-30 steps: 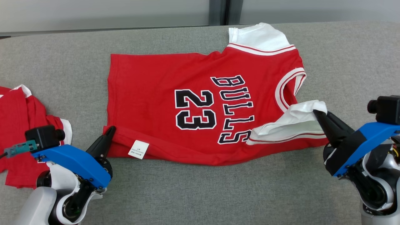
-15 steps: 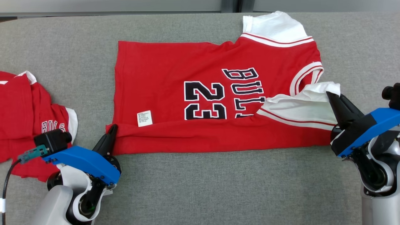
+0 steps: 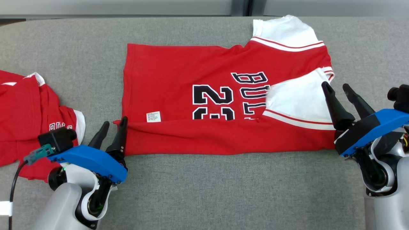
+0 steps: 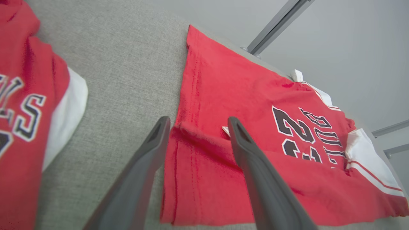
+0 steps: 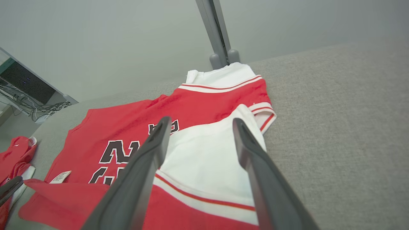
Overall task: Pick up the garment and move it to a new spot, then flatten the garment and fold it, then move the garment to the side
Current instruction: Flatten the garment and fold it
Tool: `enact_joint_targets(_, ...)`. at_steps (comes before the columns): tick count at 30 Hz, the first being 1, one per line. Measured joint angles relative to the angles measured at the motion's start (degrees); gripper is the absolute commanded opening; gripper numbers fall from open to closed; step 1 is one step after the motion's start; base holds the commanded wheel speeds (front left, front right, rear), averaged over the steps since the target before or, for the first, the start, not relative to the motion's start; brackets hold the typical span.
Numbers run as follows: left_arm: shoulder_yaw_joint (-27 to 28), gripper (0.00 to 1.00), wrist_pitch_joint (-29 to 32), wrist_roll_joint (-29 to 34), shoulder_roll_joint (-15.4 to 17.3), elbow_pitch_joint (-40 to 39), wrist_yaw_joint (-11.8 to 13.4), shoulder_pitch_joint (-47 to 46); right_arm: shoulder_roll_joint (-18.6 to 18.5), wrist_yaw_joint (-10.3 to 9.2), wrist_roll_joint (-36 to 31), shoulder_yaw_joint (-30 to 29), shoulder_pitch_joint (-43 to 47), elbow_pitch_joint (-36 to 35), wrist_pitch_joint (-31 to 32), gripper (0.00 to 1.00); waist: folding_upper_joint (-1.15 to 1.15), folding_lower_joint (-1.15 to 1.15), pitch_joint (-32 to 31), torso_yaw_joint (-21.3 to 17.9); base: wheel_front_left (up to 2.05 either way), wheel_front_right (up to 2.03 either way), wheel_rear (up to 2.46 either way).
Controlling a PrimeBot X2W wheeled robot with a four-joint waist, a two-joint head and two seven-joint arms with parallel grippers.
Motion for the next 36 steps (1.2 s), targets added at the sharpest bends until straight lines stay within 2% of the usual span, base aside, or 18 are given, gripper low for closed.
enact_joint_targets(8,-1.33,1.00,-5.34,5.91,1.19,-1.32,3.75,3.69,-0.01,0.00,-4.72,-0.31,3.71,-1.86,-0.53,1.00,0.00,0.00,-2.12,-0.06,0.00,0.00,0.00)
enact_joint_targets(15,-5.70,1.00,-5.46,11.69,1.63,0.78,7.03,5.17,-0.03,0.00,-12.57,-3.16,8.22,-1.90,-1.46,1.00,0.00,-0.01,-2.90,-0.07,0.00,0.00,0.00)
enact_joint_targets(23,-7.91,1.00,-4.66,14.71,0.59,6.32,9.47,2.54,-0.03,0.00,-16.52,-4.44,7.41,6.34,-5.52,1.00,0.00,-0.01,-2.09,-0.94,0.00,0.00,0.00)
enact_joint_targets(31,-8.64,1.00,-3.58,14.61,-0.43,9.57,9.42,0.30,-0.01,0.00,-16.67,-3.39,3.21,17.80,-5.97,1.00,0.00,-0.02,-0.84,-0.94,0.00,0.00,0.00)
enact_joint_targets(34,-8.89,1.00,-2.92,14.03,-0.87,10.85,8.45,-0.37,-0.19,-0.01,-17.02,-2.22,1.81,20.04,-5.81,1.00,0.00,-0.02,-0.68,-0.77,0.00,0.00,0.00)
enact_joint_targets(35,-9.13,0.61,-2.55,13.89,-0.92,11.25,8.15,-0.60,-0.30,-0.02,-16.75,-1.74,1.55,20.50,-5.65,0.47,0.00,-0.02,-0.72,-0.72,0.00,0.00,0.00)
enact_joint_targets(36,-9.35,0.22,-2.27,13.78,-1.04,11.63,7.65,-0.86,-0.38,-0.08,-16.78,-1.30,1.43,20.76,-5.45,0.14,0.00,-0.02,-0.81,-0.69,0.00,0.00,0.00)
